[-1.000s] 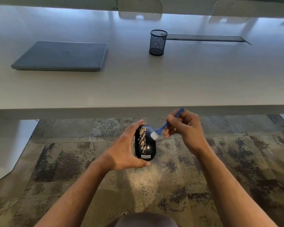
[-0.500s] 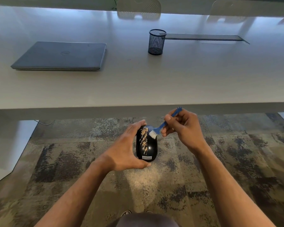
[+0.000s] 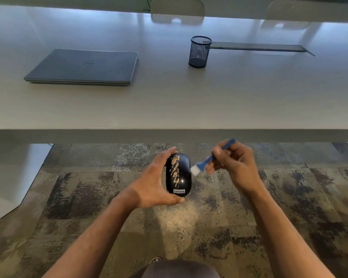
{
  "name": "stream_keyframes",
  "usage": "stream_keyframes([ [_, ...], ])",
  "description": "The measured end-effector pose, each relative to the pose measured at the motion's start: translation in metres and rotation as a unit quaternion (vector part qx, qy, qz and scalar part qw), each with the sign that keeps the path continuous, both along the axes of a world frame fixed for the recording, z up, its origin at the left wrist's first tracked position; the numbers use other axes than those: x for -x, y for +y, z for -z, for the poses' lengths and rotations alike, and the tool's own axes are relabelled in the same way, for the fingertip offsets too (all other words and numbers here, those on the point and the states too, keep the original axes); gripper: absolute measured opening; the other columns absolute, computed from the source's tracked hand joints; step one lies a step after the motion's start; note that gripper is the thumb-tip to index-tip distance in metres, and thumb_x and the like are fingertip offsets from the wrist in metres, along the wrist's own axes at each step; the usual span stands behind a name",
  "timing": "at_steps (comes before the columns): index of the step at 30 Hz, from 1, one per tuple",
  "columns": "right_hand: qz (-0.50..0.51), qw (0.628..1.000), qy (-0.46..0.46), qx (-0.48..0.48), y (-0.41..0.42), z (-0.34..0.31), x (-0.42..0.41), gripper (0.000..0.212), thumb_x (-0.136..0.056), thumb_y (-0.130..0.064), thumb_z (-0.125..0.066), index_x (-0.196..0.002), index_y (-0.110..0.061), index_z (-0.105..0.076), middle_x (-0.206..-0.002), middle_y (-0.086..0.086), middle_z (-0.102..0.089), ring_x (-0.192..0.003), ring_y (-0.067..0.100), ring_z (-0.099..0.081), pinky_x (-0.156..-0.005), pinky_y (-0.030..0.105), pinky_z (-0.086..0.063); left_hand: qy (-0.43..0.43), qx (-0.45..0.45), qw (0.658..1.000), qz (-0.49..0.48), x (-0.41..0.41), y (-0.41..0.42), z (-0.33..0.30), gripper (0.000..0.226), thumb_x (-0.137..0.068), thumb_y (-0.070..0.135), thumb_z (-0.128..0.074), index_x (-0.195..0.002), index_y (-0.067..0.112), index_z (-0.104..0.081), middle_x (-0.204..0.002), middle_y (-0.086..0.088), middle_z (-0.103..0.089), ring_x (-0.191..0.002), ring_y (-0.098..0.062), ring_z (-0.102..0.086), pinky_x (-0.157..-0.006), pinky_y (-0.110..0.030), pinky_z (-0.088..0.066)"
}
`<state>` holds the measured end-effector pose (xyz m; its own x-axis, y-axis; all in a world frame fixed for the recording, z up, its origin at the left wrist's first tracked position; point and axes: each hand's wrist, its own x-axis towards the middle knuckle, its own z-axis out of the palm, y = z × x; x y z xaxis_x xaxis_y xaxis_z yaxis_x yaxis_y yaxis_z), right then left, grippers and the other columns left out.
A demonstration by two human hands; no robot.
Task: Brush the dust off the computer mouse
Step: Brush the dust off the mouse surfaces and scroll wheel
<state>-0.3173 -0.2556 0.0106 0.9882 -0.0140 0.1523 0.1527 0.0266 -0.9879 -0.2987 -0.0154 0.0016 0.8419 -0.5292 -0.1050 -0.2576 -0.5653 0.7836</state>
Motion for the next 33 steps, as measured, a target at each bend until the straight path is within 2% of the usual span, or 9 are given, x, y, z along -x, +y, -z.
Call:
stream_keyframes([
  [3, -0.079, 0.997, -0.026, -0.006, 0.005, 0.009, 0.015, 0.018, -0.095, -0.016, -0.064, -0.093, 0.001, -0.062, -0.073, 0.015, -0.071, -0.061, 0.025, -0.071, -0.061, 0.033, -0.061, -0.002, 0.003, 1.000, -0.006, -0.002, 0.002, 0.000, 0.122, -0.057, 0.036, -0.091, -0.150, 0.031, -0.013, -0.138, 0.018, -0.028, -0.127, -0.001, -0.030, -0.106, -0.022, -0.022],
  [5, -0.090, 0.995, -0.031, -0.007, 0.007, 0.016, 0.017, 0.022, -0.095, -0.019, -0.065, -0.094, 0.002, -0.062, -0.074, 0.018, -0.071, -0.063, 0.027, -0.072, -0.061, 0.033, -0.061, -0.004, 0.003, 1.000, -0.005, -0.002, 0.002, 0.000, 0.122, -0.057, 0.037, -0.091, -0.150, 0.031, -0.013, -0.138, 0.017, -0.029, -0.128, -0.001, -0.031, -0.106, -0.021, -0.023],
  [9, -0.040, 0.999, -0.030, -0.001, 0.006, 0.023, 0.009, 0.009, -0.094, -0.005, -0.059, -0.094, 0.004, -0.062, -0.072, 0.018, -0.072, -0.061, 0.027, -0.071, -0.061, 0.034, -0.061, -0.006, 0.002, 1.000, 0.000, -0.003, 0.001, 0.000, 0.122, -0.056, 0.039, -0.091, -0.150, 0.031, -0.013, -0.134, 0.021, -0.027, -0.129, -0.002, -0.031, -0.107, -0.023, -0.024],
  [15, 0.037, 0.999, -0.009, -0.022, 0.002, 0.020, -0.019, 0.014, -0.092, -0.012, -0.059, -0.093, 0.001, -0.062, -0.073, 0.011, -0.073, -0.064, 0.023, -0.071, -0.066, 0.032, -0.061, -0.003, -0.003, 1.000, 0.025, -0.001, -0.001, -0.003, 0.122, -0.056, 0.039, -0.091, -0.150, 0.033, -0.013, -0.134, 0.023, -0.026, -0.129, -0.005, -0.032, -0.110, -0.029, -0.026],
  [19, 0.062, 0.998, 0.006, -0.020, 0.003, 0.022, -0.035, 0.007, -0.097, -0.005, -0.057, -0.096, -0.001, -0.063, -0.076, 0.011, -0.074, -0.067, 0.023, -0.072, -0.069, 0.032, -0.061, 0.000, -0.008, 0.999, 0.040, 0.000, -0.004, -0.002, 0.121, -0.056, 0.042, -0.090, -0.149, 0.035, -0.012, -0.140, 0.020, -0.027, -0.130, -0.005, -0.032, -0.110, -0.030, -0.026],
  [24, 0.083, 0.996, 0.007, -0.024, 0.005, 0.021, -0.042, 0.011, -0.099, -0.006, -0.056, -0.098, 0.003, -0.063, -0.078, 0.015, -0.073, -0.068, 0.025, -0.072, -0.070, 0.033, -0.061, 0.007, -0.007, 0.999, 0.041, 0.000, -0.004, 0.002, 0.121, -0.057, 0.042, -0.089, -0.149, 0.036, -0.012, -0.145, 0.017, -0.027, -0.131, -0.006, -0.032, -0.113, -0.032, -0.026],
  [27, 0.060, 0.998, 0.017, -0.019, 0.007, 0.014, -0.039, 0.010, -0.098, -0.007, -0.056, -0.094, -0.001, -0.063, -0.076, 0.014, -0.073, -0.066, 0.025, -0.072, -0.068, 0.033, -0.061, 0.011, -0.002, 0.999, 0.035, -0.001, -0.002, 0.003, 0.120, -0.057, 0.040, -0.090, -0.149, 0.036, -0.012, -0.140, 0.019, -0.027, -0.131, -0.006, -0.031, -0.112, -0.031, -0.025],
  [33, -0.059, 0.996, 0.060, -0.010, 0.010, 0.002, -0.031, 0.017, -0.089, -0.018, -0.062, -0.091, -0.001, -0.061, -0.073, 0.024, -0.066, -0.057, 0.025, -0.067, -0.058, 0.033, -0.059, 0.004, -0.004, 1.000, 0.027, -0.006, -0.004, 0.002, 0.122, -0.056, 0.041, -0.090, -0.149, 0.035, -0.011, -0.145, 0.015, -0.028, -0.133, -0.006, -0.030, -0.113, -0.032, -0.026],
])
